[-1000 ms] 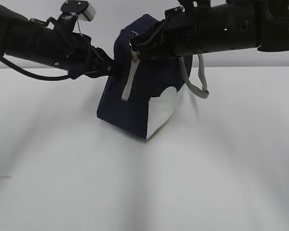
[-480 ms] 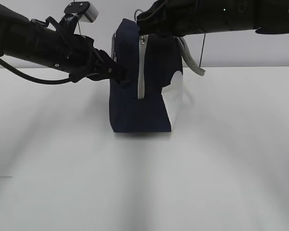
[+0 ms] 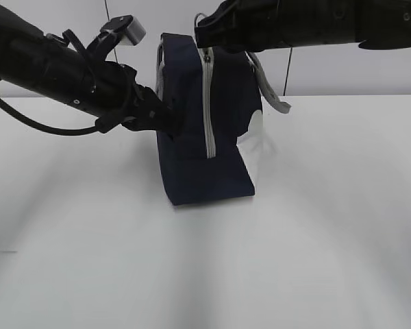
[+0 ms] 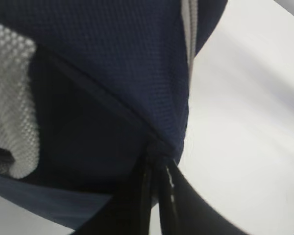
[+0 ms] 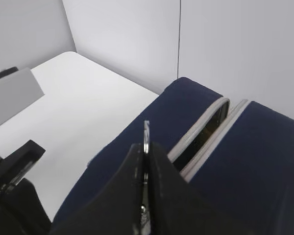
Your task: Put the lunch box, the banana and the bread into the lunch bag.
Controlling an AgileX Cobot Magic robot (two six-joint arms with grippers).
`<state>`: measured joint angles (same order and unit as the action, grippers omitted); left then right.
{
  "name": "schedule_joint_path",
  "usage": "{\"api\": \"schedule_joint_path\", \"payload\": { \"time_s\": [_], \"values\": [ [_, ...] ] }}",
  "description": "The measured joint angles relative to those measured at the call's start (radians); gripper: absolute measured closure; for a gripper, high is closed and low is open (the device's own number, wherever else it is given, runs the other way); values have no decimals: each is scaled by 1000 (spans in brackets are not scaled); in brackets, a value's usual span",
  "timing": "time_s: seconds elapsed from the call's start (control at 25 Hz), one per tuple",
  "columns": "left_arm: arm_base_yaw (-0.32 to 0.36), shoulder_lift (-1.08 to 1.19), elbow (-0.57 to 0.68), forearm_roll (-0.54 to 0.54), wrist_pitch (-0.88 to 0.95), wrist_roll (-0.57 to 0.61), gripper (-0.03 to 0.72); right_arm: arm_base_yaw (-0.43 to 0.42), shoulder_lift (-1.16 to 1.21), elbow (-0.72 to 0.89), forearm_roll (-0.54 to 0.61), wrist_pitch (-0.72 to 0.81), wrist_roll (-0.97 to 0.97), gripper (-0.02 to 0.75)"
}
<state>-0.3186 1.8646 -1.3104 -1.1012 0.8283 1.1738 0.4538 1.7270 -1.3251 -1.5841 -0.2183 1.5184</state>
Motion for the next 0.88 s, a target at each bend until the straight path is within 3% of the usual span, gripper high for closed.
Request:
{"api": "schedule_joint_path", "payload": {
  "time_s": [0.36, 0.64, 0.88],
  "values": [
    [0, 0, 0, 93, 39, -63, 703, 0, 63, -86, -15, -19, 128, 732],
    [0, 0, 0, 159, 61, -99, 703, -24, 131, -175, -129, -42, 237, 732],
    [0, -6, 0, 202, 119, -136, 703, -37, 183, -245, -154, -59, 267, 732]
  ]
}}
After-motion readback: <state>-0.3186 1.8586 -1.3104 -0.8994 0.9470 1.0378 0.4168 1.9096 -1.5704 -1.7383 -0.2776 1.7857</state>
